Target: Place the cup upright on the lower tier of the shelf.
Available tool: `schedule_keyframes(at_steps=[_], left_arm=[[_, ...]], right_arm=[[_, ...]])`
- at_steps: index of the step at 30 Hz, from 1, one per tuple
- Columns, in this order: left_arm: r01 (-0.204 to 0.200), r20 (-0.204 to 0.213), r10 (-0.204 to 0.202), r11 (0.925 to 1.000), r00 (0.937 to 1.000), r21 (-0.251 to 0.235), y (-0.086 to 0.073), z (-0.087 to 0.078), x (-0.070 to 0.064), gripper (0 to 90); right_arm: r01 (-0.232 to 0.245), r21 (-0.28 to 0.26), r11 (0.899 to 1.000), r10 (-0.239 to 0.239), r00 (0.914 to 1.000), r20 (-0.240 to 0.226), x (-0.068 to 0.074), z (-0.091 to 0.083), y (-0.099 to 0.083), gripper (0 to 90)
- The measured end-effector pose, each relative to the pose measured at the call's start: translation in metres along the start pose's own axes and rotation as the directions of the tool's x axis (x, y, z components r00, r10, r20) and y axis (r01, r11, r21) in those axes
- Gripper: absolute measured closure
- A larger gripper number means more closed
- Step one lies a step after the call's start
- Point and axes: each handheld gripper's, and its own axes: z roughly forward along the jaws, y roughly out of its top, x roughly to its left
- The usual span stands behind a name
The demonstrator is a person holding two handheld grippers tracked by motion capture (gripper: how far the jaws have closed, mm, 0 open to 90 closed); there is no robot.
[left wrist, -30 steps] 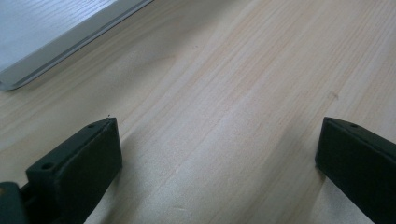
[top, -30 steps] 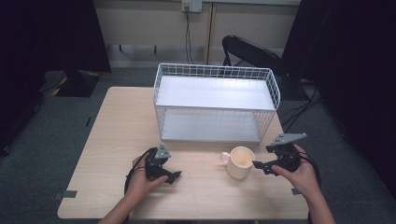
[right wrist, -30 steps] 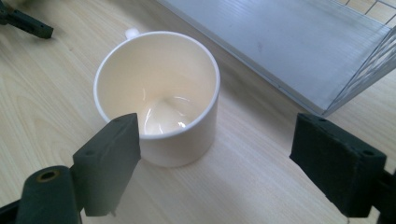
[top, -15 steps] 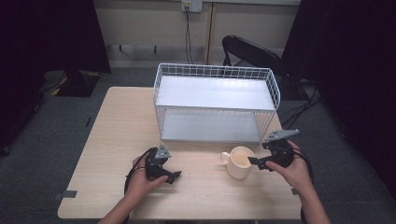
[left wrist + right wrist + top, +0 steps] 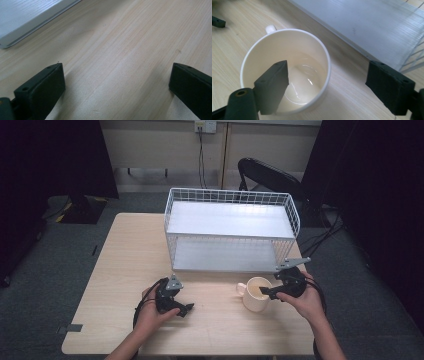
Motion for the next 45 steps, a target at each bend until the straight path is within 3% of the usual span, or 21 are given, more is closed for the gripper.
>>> schedule_keyframes(at_steps=[8,23,45], left_arm=[[0.001,0.001,-0.001,1.0000,1.0000,0.001,0.000,0.000,0.000,0.0],[0.001,0.000,-0.001,1.0000,1.0000,0.000,0.000,0.000,0.000,0.0],[0.000,0.001,0.000,1.0000,1.0000,0.002,0.000,0.000,0.000,0.0]], right_arm=[[-0.016,0.030,0.999,0.017,0.9998,-0.012,0.001,0.017,0.003,31.6],[-0.055,0.065,0.996,0.057,0.9980,-0.028,-0.002,0.025,0.003,47.5],[-0.034,0.107,0.994,0.035,0.9993,-0.015,0.000,0.030,0.001,69.6]])
